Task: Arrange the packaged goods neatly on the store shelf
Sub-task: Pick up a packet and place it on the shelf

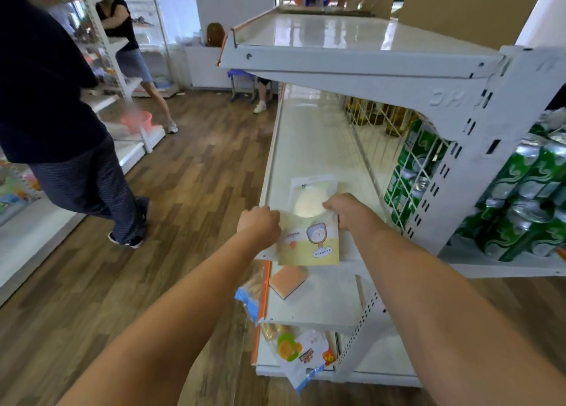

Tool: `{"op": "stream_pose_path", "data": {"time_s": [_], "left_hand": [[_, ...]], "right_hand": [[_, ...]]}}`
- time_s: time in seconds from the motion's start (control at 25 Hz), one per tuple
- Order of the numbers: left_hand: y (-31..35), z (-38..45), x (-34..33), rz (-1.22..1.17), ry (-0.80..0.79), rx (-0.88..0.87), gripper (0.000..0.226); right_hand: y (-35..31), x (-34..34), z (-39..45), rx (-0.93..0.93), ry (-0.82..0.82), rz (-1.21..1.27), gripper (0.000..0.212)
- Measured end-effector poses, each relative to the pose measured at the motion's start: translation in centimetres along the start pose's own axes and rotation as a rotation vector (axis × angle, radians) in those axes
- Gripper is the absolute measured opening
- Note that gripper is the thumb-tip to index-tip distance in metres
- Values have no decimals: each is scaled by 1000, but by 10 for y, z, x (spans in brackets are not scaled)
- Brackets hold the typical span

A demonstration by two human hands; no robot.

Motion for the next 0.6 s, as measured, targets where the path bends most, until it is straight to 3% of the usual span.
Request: {"op": "stream_pose_path", "data": {"time_s": [0.32, 0.6], "left_hand": [[-81, -19, 34, 30, 92, 74, 30], [-199, -12, 31, 95, 45, 129, 29]], "right_hand": [[-48, -67, -21, 66, -122, 293, 37], [-95, -171, -19, 81, -163, 319, 38]]}}
Point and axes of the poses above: each hand's wrist, its own z-axis towards the middle knuckle, its own x-axis out of the back of the hand, y = z × x, the point moved 9 cm from there along z, towards the middle knuckle, and after that the axes turned 1 degree about -x, right-handed, at the moved point
